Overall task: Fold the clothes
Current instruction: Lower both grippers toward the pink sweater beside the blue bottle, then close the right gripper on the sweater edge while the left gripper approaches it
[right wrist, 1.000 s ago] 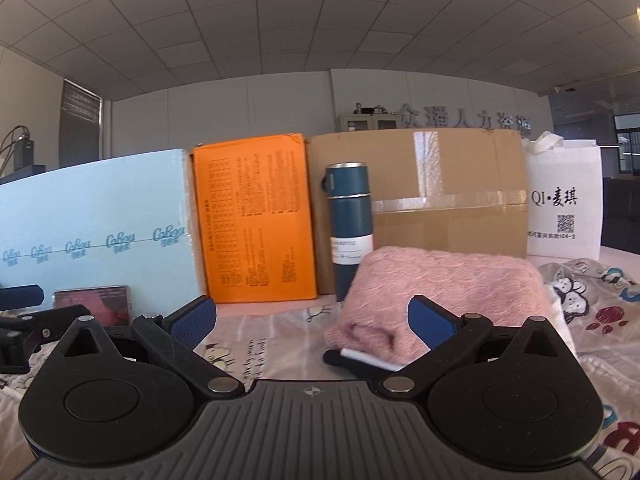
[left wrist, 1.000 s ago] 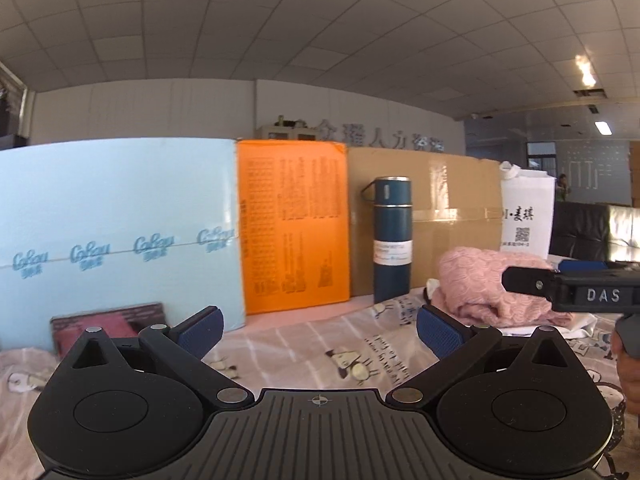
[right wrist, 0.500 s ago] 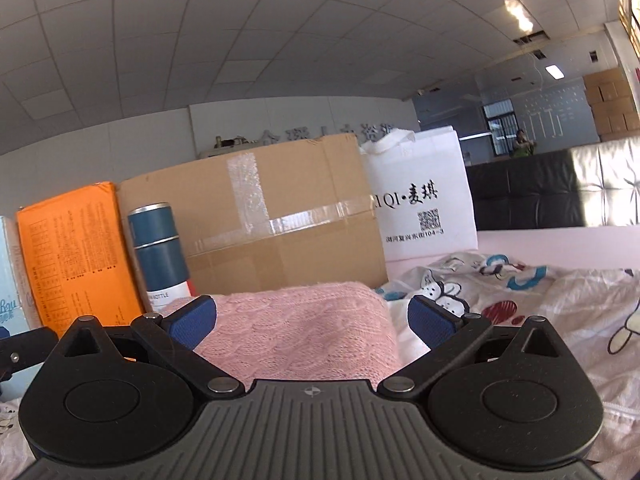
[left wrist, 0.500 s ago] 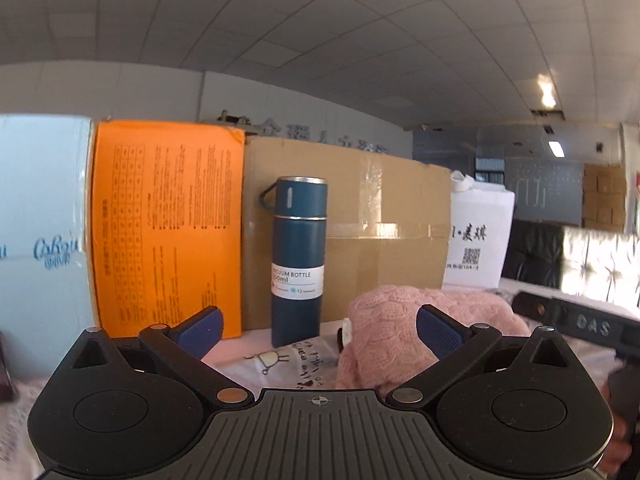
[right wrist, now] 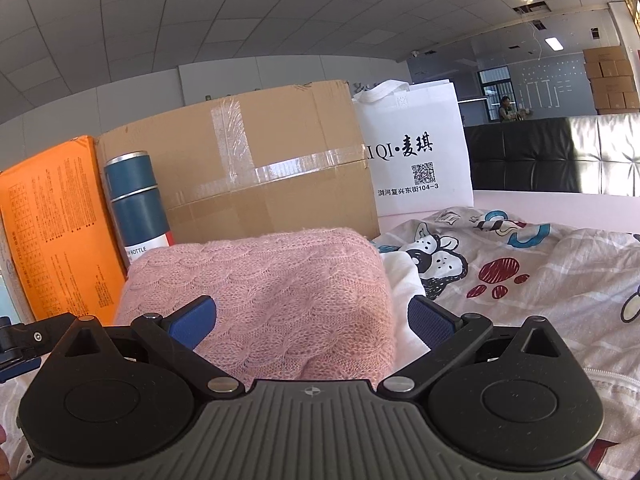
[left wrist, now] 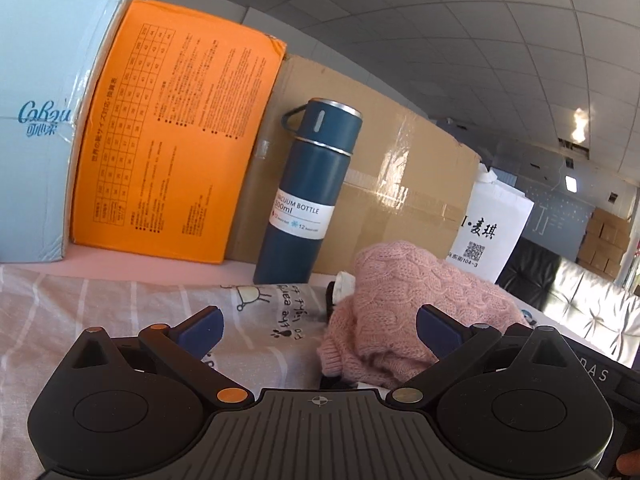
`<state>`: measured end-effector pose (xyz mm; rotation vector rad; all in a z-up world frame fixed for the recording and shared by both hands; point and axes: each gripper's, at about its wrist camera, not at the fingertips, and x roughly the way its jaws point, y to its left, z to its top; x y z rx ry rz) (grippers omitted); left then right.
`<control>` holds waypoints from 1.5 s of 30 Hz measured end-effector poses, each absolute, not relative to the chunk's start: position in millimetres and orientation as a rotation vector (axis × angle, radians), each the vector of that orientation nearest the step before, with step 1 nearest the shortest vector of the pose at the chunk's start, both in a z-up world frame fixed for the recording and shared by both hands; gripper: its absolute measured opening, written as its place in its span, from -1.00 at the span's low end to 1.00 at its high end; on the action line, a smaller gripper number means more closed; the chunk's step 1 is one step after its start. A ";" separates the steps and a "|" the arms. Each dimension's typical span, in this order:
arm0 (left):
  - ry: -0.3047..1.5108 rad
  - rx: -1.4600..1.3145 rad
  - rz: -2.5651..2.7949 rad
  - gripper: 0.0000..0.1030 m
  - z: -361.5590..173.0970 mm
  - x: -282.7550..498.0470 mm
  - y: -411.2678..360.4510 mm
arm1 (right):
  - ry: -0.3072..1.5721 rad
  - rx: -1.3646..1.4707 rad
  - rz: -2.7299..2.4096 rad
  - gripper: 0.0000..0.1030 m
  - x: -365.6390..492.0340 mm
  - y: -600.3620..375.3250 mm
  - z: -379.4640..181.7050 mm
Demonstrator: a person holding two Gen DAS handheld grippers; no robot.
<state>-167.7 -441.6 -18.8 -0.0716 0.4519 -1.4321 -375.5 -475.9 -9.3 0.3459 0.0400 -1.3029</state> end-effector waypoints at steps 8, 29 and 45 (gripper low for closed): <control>0.464 -0.070 -1.487 1.00 -23.4 -170.8 -440.3 | 0.116 0.374 -1.274 0.94 -367.7 -480.0 -12.6; 0.690 -0.217 -1.599 0.68 -34.1 -145.2 -448.8 | -0.022 0.482 -1.169 -0.53 -384.5 -470.9 -13.4; 0.684 -0.393 -1.437 0.67 -33.3 -118.4 -438.1 | 0.166 0.163 -1.097 0.67 -315.1 -448.2 6.9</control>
